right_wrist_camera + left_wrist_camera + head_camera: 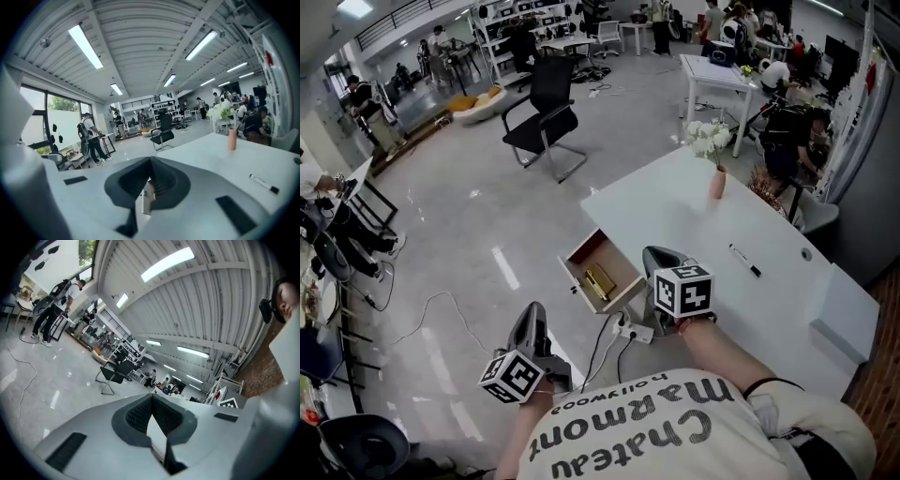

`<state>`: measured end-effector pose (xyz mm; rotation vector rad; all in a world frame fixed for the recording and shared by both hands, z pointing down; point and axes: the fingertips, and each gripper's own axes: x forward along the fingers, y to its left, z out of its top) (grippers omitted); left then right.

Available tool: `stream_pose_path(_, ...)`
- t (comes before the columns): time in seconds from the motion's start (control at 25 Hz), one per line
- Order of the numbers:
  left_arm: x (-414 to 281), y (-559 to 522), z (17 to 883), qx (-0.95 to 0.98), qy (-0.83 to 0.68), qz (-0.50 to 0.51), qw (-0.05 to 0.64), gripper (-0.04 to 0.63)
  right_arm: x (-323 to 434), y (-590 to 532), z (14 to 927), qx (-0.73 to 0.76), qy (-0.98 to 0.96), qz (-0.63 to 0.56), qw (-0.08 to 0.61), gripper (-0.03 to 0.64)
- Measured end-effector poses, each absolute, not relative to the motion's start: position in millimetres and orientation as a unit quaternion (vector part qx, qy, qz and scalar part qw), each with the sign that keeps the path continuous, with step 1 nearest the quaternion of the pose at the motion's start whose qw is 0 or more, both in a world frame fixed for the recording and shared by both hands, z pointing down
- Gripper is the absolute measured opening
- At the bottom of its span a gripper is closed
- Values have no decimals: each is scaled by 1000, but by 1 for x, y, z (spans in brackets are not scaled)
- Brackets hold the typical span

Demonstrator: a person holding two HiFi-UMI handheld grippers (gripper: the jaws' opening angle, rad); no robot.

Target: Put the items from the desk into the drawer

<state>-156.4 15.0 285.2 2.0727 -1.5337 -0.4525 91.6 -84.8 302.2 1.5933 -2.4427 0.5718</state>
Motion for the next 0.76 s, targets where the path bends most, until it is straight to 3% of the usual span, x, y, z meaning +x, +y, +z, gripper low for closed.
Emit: stream_pose_path(0.76, -82, 132, 290, 771, -575, -146, 232, 2, 143, 34, 316, 490, -847, 175, 111, 3)
